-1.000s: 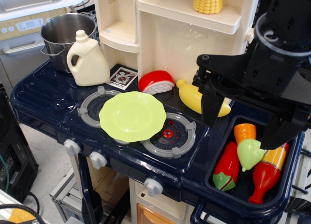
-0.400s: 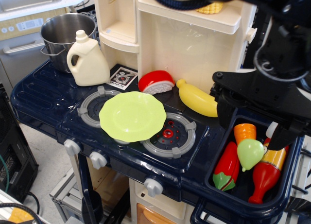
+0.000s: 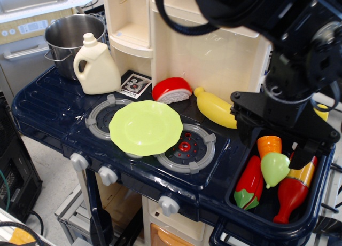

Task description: Put pear on plate

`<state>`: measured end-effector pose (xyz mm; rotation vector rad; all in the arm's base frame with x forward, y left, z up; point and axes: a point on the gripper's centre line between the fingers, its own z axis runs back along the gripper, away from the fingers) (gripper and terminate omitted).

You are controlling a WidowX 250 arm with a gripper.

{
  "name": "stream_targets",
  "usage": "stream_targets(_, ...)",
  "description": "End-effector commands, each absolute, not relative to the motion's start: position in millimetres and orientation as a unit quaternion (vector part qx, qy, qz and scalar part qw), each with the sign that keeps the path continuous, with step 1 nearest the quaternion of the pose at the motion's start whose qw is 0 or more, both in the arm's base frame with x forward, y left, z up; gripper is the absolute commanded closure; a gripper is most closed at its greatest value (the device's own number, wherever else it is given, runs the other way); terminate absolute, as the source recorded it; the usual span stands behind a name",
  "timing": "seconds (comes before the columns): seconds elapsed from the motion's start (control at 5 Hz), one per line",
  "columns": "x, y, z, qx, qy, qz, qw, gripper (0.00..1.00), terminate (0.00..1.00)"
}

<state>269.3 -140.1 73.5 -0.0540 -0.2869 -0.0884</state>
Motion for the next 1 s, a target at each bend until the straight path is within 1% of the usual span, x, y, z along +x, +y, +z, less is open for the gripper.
stream_targets(0.0, 283.5, -143.6, 57.2, -0.052, -0.172, -0.067, 0.981, 0.0, 0.0)
stream_targets(0.2, 290.3, -145.3, 42.6, -0.065, -0.186, -0.068, 0.978, 0.0, 0.0)
stream_targets(0.6, 309.1, -146.4, 23.2, -0.082, -0.193, -0.08, 0.975, 0.0, 0.0)
stream_targets(0.8, 309.7, -147.0, 16.6, -0.083, -0.193, -0.074, 0.975, 0.0, 0.0)
